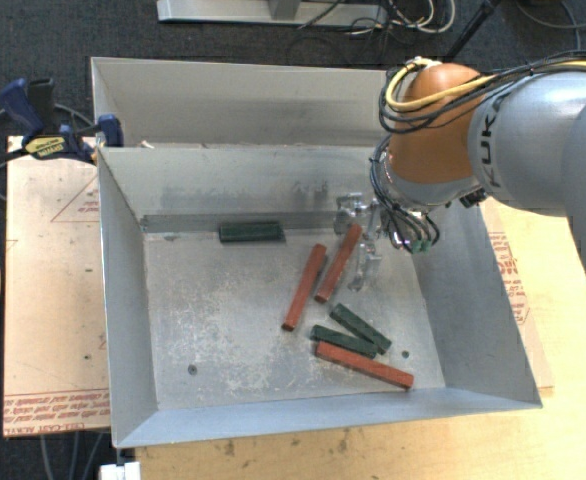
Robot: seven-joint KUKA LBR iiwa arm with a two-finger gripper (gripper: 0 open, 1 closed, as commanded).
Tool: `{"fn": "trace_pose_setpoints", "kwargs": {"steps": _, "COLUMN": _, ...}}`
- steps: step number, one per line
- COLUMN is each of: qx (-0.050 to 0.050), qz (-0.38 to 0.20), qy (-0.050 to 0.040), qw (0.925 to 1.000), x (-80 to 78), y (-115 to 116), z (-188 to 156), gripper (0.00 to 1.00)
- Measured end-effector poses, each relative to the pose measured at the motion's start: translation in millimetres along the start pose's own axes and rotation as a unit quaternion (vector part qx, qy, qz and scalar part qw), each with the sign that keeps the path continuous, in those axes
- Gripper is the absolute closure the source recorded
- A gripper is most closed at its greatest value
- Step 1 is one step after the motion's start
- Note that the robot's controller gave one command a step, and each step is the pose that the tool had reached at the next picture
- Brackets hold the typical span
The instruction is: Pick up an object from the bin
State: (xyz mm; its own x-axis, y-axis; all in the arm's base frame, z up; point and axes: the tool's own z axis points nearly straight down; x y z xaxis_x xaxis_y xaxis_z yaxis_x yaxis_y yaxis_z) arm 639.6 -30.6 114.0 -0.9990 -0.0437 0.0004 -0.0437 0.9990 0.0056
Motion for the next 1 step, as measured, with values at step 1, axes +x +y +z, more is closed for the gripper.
{"fn": "trace_pose_setpoints", "kwargs": {"steps": 1, "qx": 0.002, "qz": -0.167, "qy": 0.0001, "qw": 0.9860, "x": 106.8, "y": 49.4, "z": 43.7, "gripper": 0.00}}
